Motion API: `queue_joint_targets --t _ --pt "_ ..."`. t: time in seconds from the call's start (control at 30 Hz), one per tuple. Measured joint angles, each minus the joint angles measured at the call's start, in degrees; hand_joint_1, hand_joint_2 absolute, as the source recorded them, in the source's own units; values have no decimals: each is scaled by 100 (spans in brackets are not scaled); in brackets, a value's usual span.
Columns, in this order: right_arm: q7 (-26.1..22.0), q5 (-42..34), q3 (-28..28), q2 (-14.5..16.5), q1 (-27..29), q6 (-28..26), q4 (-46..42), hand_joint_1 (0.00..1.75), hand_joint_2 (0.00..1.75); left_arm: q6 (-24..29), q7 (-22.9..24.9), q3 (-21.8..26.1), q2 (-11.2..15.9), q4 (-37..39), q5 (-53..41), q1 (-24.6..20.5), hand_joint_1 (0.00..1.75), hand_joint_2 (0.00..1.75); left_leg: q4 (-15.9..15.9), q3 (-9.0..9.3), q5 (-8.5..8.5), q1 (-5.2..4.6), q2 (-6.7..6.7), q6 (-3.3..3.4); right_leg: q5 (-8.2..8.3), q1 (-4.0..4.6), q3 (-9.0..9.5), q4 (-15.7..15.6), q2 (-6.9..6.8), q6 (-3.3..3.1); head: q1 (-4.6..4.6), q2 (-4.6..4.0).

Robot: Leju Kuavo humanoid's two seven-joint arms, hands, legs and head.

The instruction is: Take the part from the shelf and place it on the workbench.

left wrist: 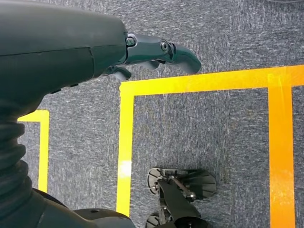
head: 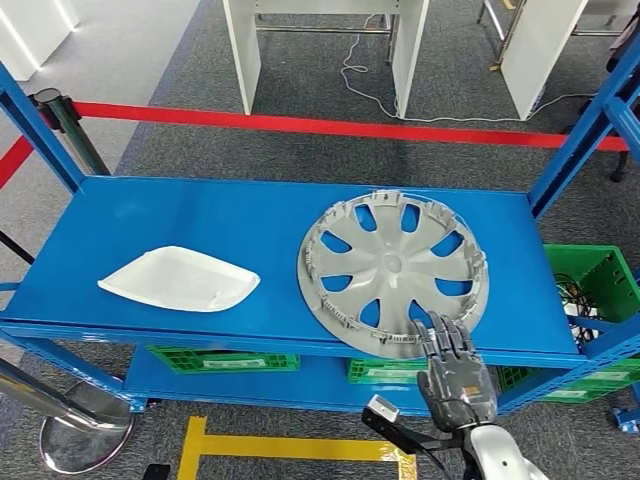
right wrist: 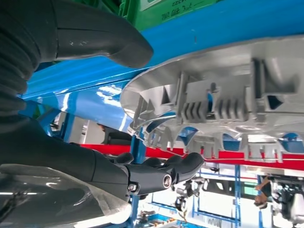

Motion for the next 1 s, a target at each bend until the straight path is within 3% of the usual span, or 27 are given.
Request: queue_joint_targets --t 1.0 --pt "-468 -501 -423 62 -458 639 570 0 175 -66 92 -98 -2 0 -229 -20 0 175 0 -1 0 0 0 0 0 0 0 0 1 0 0 0"
